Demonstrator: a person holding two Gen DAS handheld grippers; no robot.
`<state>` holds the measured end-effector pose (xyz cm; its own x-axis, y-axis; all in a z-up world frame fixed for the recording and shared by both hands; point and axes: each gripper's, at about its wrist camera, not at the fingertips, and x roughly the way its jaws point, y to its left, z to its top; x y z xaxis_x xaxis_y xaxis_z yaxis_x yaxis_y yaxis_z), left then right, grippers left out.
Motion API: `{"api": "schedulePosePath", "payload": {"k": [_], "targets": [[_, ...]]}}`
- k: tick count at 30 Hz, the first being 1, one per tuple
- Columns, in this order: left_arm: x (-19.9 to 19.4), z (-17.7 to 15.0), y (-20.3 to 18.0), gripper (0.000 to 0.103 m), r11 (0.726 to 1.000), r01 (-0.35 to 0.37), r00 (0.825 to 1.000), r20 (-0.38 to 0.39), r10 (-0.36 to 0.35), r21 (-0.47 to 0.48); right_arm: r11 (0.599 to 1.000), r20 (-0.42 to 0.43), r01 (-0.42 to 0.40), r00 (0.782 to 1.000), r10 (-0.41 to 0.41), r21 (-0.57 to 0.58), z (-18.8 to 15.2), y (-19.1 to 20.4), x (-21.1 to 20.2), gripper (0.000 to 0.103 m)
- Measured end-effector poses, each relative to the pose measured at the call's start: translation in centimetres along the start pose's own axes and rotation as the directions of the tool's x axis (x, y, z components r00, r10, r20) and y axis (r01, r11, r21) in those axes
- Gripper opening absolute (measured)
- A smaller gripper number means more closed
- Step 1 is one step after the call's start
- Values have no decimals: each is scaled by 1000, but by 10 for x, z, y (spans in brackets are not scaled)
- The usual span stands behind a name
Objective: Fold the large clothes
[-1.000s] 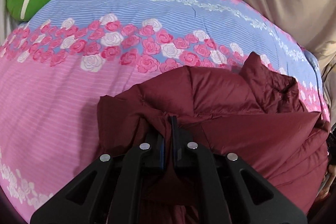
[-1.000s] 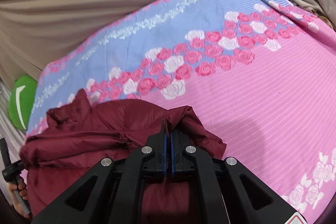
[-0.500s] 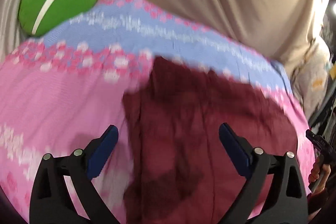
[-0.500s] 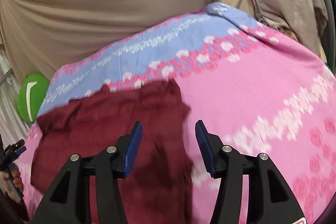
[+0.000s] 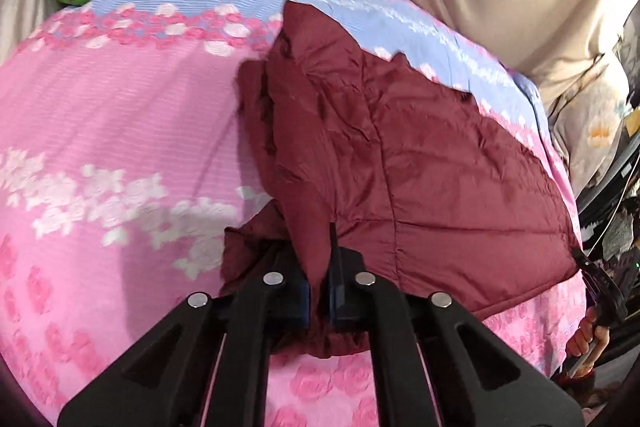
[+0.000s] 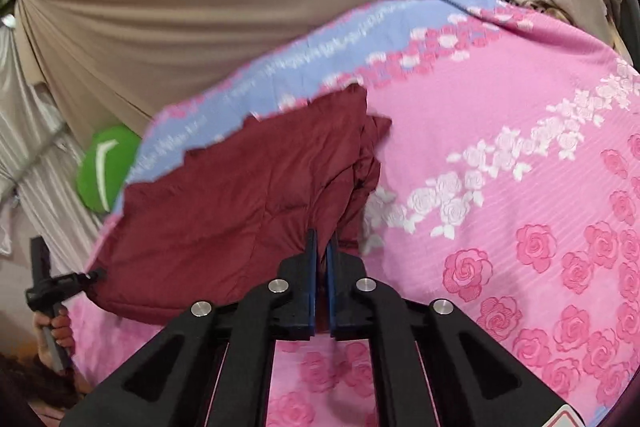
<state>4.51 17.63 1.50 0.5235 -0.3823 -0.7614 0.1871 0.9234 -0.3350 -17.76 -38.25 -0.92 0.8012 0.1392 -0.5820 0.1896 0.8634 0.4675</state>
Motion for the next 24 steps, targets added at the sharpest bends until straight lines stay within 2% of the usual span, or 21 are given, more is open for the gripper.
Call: {"api": "schedulePosePath", "payload": {"k": [1,3,5,7,11,12,13,15,18,20,22,24], "targets": [[2,-4,3,4,1000,-2,1000,-19,1,-9,1000,1,-2,1000,2,8,-1,-1,-4,2],[19,-17,11,4,999,-22,997,-80,19,-41,998,-45,55,997,-55,-6,-10,-3,6,2],[32,-26,18,5,998,-30,993,-113,23,-59,994,-136,109,985,-108,1,-27,-15,29,2],[30,-29,19,6,997,-27,995,-102,20,-70,993,-180,115,977,-111,10,-35,-21,39,2],[-1,-13,9,15,997,-60,998,-23,58,-56,985,-118,170,978,-171,-19,-14,-16,17,11],[-16,-3,2,26,998,-44,999,27,45,-46,984,-83,177,980,-178,-23,-4,-14,8,16],[-26,6,-4,42,999,-30,997,74,32,-34,984,-51,174,983,-175,-25,7,-10,1,16],[-44,28,-27,57,1000,-16,982,187,11,27,988,-1,143,990,-143,-52,33,1,-4,16],[-35,59,-72,59,988,-1,971,236,-36,155,985,4,83,997,-83,-148,64,38,17,16],[-12,74,-97,60,975,18,977,205,-64,219,968,-38,40,998,-51,-248,75,72,48,16],[30,87,-122,60,960,27,989,129,-65,279,944,-138,-30,990,-16,-330,75,101,86,16],[73,95,-132,60,948,-9,997,70,-14,318,920,-225,-82,974,-7,-384,70,120,121,15]]}}
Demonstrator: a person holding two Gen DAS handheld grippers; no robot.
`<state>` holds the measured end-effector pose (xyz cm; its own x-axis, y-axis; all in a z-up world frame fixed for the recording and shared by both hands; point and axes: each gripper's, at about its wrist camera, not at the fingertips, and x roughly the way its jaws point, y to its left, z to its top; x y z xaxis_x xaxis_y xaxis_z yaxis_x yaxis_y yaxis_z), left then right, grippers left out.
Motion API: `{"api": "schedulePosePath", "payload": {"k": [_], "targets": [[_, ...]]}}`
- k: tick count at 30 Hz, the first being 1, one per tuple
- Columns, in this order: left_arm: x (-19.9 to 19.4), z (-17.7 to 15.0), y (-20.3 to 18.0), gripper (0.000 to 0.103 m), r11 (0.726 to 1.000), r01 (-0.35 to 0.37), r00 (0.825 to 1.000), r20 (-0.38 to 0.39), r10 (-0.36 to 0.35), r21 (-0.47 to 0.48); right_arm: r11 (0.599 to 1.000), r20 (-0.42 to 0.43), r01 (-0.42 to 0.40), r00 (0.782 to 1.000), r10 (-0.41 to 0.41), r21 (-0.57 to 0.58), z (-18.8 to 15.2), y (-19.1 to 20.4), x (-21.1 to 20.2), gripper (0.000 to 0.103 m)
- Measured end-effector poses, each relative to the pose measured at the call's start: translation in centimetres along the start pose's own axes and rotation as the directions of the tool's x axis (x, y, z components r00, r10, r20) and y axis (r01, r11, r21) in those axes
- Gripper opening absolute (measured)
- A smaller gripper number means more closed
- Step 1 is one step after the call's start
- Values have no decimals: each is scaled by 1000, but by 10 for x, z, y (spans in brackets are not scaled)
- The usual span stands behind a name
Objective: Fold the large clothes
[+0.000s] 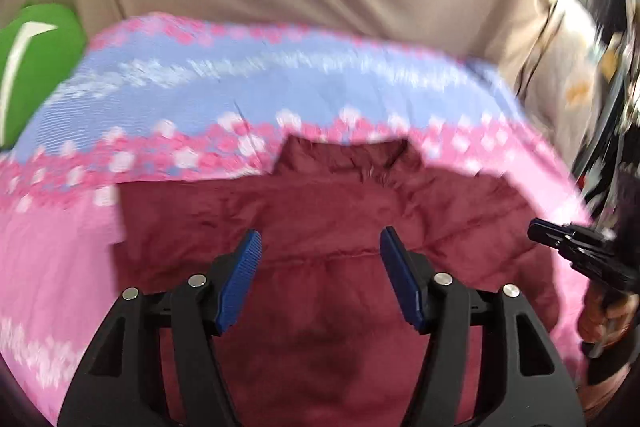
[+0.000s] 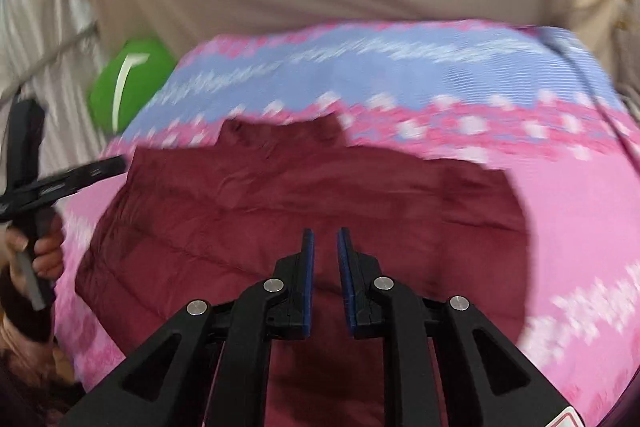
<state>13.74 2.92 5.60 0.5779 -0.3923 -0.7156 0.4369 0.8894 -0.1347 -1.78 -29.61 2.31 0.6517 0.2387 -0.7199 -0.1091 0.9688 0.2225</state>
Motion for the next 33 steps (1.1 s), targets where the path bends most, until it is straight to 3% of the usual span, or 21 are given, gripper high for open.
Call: {"api": "schedulePosePath", "payload": {"k": [3,5,9,10,12,15,17,18,20,22,24,26,30,31,33], "targets": [[43,-4,4,60,996,-85,995,-45,86,9,998,-72,37,997,-40,-45,10,-5,39,6],[66,-8,28,61,991,-133,990,-50,132,-26,993,-78,120,990,-119,-1,20,-39,58,0],[80,-16,72,62,983,-62,998,-20,60,-170,933,-80,290,957,-279,215,26,-139,73,0],[81,-18,74,62,983,-51,999,-11,50,-178,923,-93,300,954,-286,239,22,-153,77,0],[84,-19,70,64,984,-66,998,-6,66,-163,929,-48,248,969,-244,276,13,-172,79,0],[89,-16,64,70,987,-80,997,-17,79,-136,930,-49,261,965,-257,260,13,-171,76,0],[89,-16,62,71,988,-83,996,-21,81,-129,905,-63,337,941,-332,260,14,-162,67,1],[90,-16,62,72,989,-87,996,-23,85,-124,905,-46,328,944,-328,272,18,-151,65,14],[92,-15,60,74,989,-94,995,-28,91,-114,925,9,260,962,-273,277,20,-135,48,15],[94,-14,58,77,990,-102,995,-34,99,-100,945,27,242,967,-254,219,17,-109,40,15],[94,-14,57,78,990,-108,994,-37,105,-92,959,-14,248,968,-249,138,17,-89,58,13],[95,-14,56,80,990,-111,993,-38,108,-89,949,-62,294,955,-289,111,11,-89,82,11],[83,-11,57,79,987,-136,990,-42,132,-89,935,-84,246,969,-232,254,18,-111,77,8],[71,-10,59,79,985,-136,991,-33,133,-103,932,-75,228,974,-216,281,15,-109,69,16],[37,-13,65,79,985,-86,996,4,88,-150,950,-37,184,983,-181,250,13,-89,48,17]]}}
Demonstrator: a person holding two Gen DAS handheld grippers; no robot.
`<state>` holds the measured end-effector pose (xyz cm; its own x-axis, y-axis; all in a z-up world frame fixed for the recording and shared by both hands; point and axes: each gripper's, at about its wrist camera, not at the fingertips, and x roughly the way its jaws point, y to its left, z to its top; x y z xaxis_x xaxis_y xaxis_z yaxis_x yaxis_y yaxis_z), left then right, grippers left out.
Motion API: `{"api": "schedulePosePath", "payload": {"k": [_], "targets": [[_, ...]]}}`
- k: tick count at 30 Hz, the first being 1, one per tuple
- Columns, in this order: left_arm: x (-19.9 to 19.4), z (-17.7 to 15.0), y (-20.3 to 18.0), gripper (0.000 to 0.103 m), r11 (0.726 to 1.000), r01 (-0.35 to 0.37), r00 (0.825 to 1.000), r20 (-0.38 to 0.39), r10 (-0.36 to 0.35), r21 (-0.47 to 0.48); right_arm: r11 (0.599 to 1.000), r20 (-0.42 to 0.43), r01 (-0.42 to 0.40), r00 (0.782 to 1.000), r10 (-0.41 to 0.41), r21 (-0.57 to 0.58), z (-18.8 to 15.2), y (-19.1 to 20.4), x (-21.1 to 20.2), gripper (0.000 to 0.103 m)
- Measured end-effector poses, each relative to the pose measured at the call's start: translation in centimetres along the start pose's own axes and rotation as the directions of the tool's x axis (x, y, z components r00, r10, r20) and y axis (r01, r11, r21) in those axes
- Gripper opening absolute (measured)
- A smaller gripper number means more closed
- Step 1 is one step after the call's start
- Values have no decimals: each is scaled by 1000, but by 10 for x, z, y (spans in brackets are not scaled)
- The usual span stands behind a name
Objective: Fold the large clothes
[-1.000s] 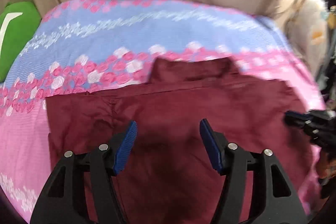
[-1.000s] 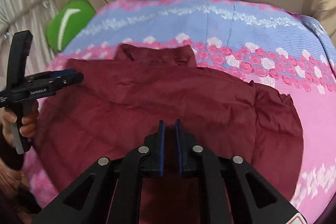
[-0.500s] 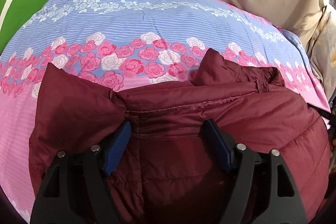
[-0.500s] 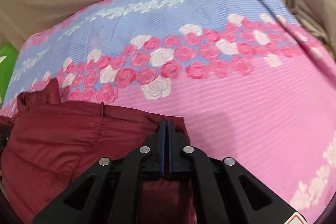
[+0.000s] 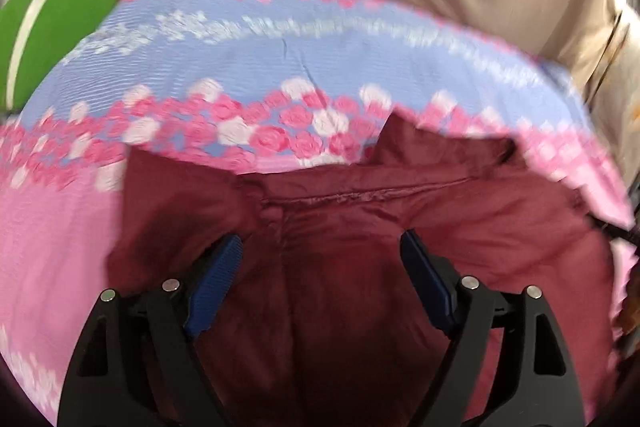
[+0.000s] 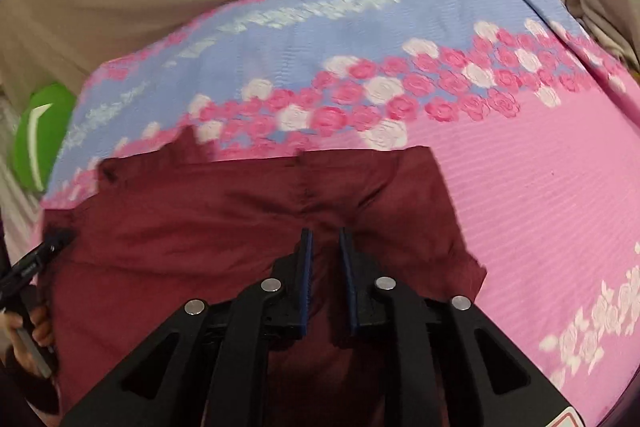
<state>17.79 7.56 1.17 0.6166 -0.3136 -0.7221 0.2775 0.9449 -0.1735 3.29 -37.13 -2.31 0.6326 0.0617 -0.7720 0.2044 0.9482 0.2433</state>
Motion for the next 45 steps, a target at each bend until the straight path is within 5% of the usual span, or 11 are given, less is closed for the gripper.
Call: {"api": "schedulePosePath", "payload": {"k": [5,10,14,17,20,24,30,35,37,41,45], "targets": [[-49,-26,12,79,999,49,998,-43,-50,-12,967,-44,-149,989,143,-208,-33,83,-30,17],[-39,-61,7,79,999,30,993,-117,-24,44,884,-172,-301,952,255,-357,-55,175,-10,17],[-24,-62,10,84,998,-13,997,-80,18,58,857,-208,-292,953,221,-426,-45,227,29,17],[-13,-58,15,88,999,-11,997,-80,15,50,887,-195,-236,966,169,-398,-16,242,68,16],[-6,-58,16,90,998,-14,997,-72,18,58,925,-228,-221,962,153,-310,6,226,108,5],[-3,-59,15,91,997,-26,998,-63,30,69,933,-270,-342,914,302,-112,15,196,128,0],[-3,-63,12,92,995,-46,998,-42,50,90,955,-74,-227,973,217,-192,9,165,48,11],[-3,-64,11,92,995,-48,998,-35,52,91,999,24,-10,1000,11,-45,3,59,2,19],[-4,-65,11,93,994,-52,998,-32,56,95,997,13,68,998,-68,27,-9,17,-2,11],[-3,-65,9,93,993,-62,998,-28,65,104,977,18,-33,999,29,212,-30,-49,-7,0],[-4,-66,9,94,992,-73,997,-24,76,103,985,118,1,993,-21,171,-39,-33,-47,17]]}}
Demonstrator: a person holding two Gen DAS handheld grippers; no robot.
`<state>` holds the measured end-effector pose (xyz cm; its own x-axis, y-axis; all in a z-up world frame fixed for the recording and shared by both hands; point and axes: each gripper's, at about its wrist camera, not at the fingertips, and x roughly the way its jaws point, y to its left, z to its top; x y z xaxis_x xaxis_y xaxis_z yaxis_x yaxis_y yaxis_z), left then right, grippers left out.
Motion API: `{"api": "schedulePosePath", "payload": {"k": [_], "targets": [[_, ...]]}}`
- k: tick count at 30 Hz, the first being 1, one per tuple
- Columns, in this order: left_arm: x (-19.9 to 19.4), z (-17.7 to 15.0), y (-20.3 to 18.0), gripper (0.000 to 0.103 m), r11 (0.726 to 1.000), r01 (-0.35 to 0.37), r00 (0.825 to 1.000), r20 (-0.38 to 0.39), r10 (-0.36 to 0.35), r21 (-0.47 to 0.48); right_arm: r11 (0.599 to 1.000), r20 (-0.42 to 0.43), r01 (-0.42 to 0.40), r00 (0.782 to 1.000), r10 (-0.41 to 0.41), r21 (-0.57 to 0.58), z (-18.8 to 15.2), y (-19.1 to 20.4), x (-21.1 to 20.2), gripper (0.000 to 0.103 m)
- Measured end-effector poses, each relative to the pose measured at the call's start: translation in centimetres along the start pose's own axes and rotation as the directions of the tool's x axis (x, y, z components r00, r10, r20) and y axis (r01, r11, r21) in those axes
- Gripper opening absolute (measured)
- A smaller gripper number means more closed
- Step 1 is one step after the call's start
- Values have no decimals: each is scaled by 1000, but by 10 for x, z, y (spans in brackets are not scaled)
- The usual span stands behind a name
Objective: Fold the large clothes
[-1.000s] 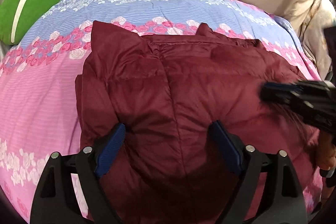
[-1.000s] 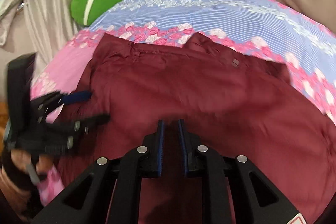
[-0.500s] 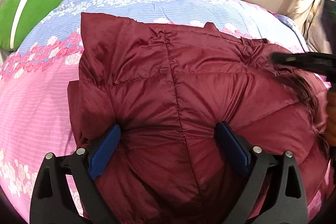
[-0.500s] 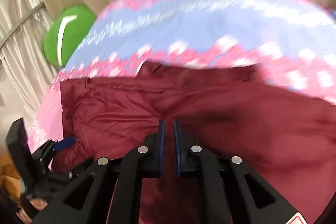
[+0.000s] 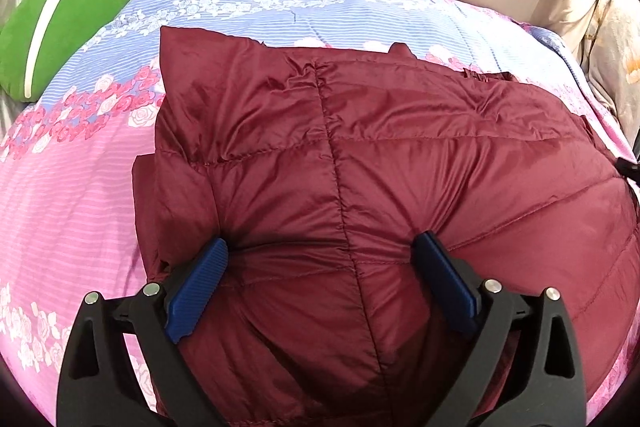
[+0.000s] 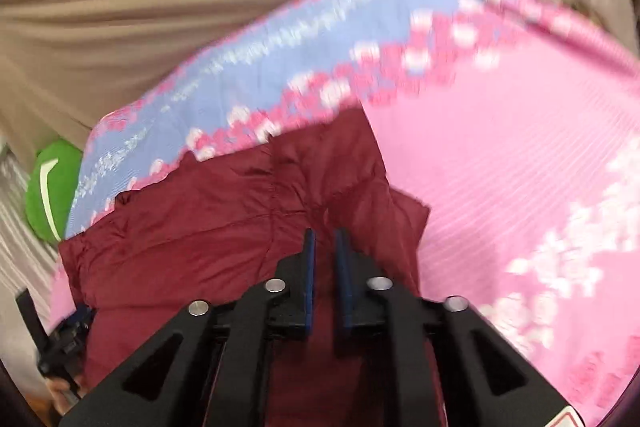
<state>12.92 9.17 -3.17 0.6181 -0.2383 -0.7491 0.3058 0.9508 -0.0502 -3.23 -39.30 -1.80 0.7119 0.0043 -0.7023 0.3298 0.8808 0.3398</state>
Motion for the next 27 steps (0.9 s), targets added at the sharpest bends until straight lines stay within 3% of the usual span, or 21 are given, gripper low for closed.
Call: {"api": "schedulePosePath", "payload": {"k": [4,6,8,10,13,16,19,23,27], "targets": [[0,1,-1,95,1000,-8,1000,4,8,-1,994,-40,56,997,-60,-99,-22,-2,12,17],[1,1,-1,96,1000,-12,1000,4,12,-3,998,-61,30,998,-34,-59,-26,-15,20,14],[-1,1,0,96,1000,-11,1000,6,11,-7,999,-59,35,998,-36,-23,-25,-14,6,17],[-6,0,3,95,999,-22,1000,4,22,-28,999,-23,23,999,-24,-35,-25,-3,-11,27],[-29,-7,8,94,996,-9,1000,2,9,-85,995,-5,-42,999,42,-92,-28,27,-35,27],[-58,-15,12,94,992,4,999,35,1,-128,974,-50,-131,991,124,-183,-31,72,-39,27],[-80,-25,23,94,981,-6,999,31,12,-192,931,-134,-244,968,215,-272,-38,126,-23,27],[-90,-41,45,94,957,-7,1000,4,9,-289,892,-214,-278,954,211,-357,-45,186,15,27],[-84,-64,70,95,914,21,999,-36,-38,-405,876,-300,-296,936,185,-382,-47,221,60,27]]}}
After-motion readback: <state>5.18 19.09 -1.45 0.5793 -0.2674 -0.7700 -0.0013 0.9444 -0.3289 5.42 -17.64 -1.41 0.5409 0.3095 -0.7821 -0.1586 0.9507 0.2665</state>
